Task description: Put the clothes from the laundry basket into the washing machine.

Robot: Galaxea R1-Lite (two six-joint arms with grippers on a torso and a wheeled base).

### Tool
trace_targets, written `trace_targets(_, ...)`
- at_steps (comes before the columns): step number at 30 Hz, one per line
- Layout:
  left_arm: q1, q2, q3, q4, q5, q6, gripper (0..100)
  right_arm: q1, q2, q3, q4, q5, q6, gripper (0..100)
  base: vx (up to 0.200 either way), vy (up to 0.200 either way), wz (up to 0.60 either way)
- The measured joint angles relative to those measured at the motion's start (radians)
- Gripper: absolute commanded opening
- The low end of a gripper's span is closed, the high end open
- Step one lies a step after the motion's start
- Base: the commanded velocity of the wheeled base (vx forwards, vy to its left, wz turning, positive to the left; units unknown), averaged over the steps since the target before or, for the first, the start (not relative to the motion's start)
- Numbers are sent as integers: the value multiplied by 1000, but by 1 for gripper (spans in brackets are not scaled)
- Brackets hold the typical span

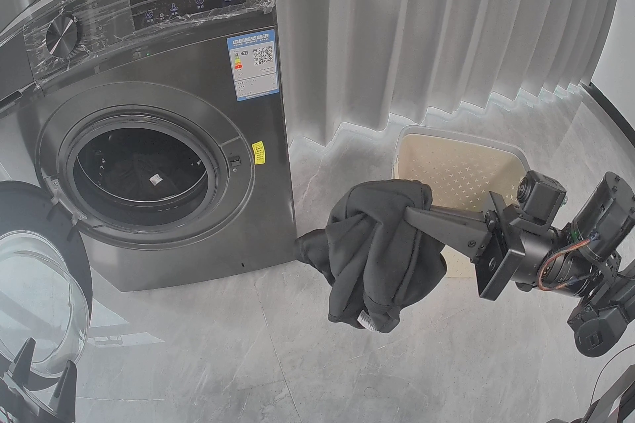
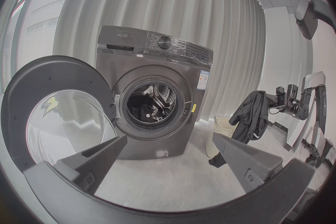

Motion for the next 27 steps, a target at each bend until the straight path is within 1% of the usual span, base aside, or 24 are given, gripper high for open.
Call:
trace_targets(5,0,0,0,0,0,0,100,0,0,-1,0,0,-1,0,0,0,600)
trace_targets(20,0,0,0,0,0,-2,100,1,2,1,0,1,-1,0,0,0,0)
trace_targets(25,0,0,0,0,0,-4,100,5,2,2,0,2,-1,0,0,0,600)
trace_targets(27,0,0,0,0,0,-6,100,6,2,3,0,2,-1,0,0,0,0)
